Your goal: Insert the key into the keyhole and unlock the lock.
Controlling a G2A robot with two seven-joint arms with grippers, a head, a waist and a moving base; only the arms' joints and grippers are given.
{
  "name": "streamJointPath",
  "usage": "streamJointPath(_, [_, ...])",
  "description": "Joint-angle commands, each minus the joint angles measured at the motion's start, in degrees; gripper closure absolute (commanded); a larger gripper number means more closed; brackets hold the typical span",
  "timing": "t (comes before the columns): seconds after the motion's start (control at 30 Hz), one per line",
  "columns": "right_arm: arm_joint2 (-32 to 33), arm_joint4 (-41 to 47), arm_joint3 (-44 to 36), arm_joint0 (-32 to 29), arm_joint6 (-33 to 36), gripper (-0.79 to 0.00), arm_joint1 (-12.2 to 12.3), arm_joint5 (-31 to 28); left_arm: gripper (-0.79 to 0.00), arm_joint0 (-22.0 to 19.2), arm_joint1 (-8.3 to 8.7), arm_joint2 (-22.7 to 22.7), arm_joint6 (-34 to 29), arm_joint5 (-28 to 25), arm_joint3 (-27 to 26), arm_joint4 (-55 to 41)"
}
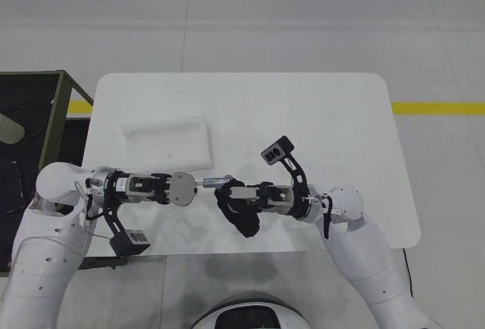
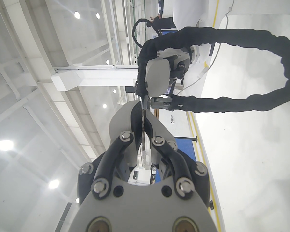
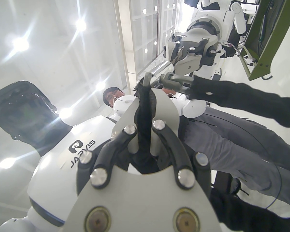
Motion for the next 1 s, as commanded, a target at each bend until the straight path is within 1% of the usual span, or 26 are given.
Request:
streamJointPath(0.0, [0.0, 0.0, -0.1, 0.0, 0.1, 0.0, 0.0, 0.1, 0.0, -0.1, 0.06, 0.1, -0.1, 0.0, 0.0, -0.1])
streamJointPath(0.13, [0.1, 0.1, 0.0, 0.0, 0.0, 0.0, 0.0, 0.0, 0.0, -0.2, 0.19, 0.4, -0.2, -0.5, 0.2, -0.5])
streamJointPath(0.2, [0.1, 0.2, 0.0, 0.0, -0.1, 0.0, 0.0, 0.0, -0.785, -0.1, 0.21, 0.4, -0.6, -0.7, 0.4, -1.2])
streamJointPath(0.4, [-0.1, 0.6, 0.3, 0.1, -0.2, 0.0, -0.1, -0.2, -0.785, 0.0, 0.32, 0.4, -1.1, -0.6, 0.6, -3.0])
streamJointPath(0.83, [1.5, 2.9, 0.2, -0.2, 0.3, 0.0, 0.0, -0.5, -0.785, 1.3, 0.73, -2.6, -2.0, 0.8, 1.8, -7.8])
streamJointPath(0.87, [1.5, 2.9, 0.2, -0.2, 0.4, 0.0, 0.0, -0.6, -0.723, 1.4, 0.75, -2.5, -2.0, 0.9, 2.0, -7.9])
streamJointPath(0.9, [1.5, 3.0, 0.2, -0.2, 0.5, 0.0, 0.0, -0.6, -0.631, 1.4, 0.75, -2.5, -2.0, 1.1, 2.1, -8.1])
streamJointPath(0.93, [1.5, 3.1, 0.2, -0.2, 0.5, 0.0, 0.0, -0.5, -0.425, 1.4, 0.77, -2.4, -2.0, 1.2, 2.3, -8.1])
streamJointPath(0.97, [1.4, 3.1, 0.3, -0.2, 0.5, 0.0, 0.0, -0.5, -0.357, 1.4, 0.78, -2.2, -2.0, 1.3, 2.5, -8.0])
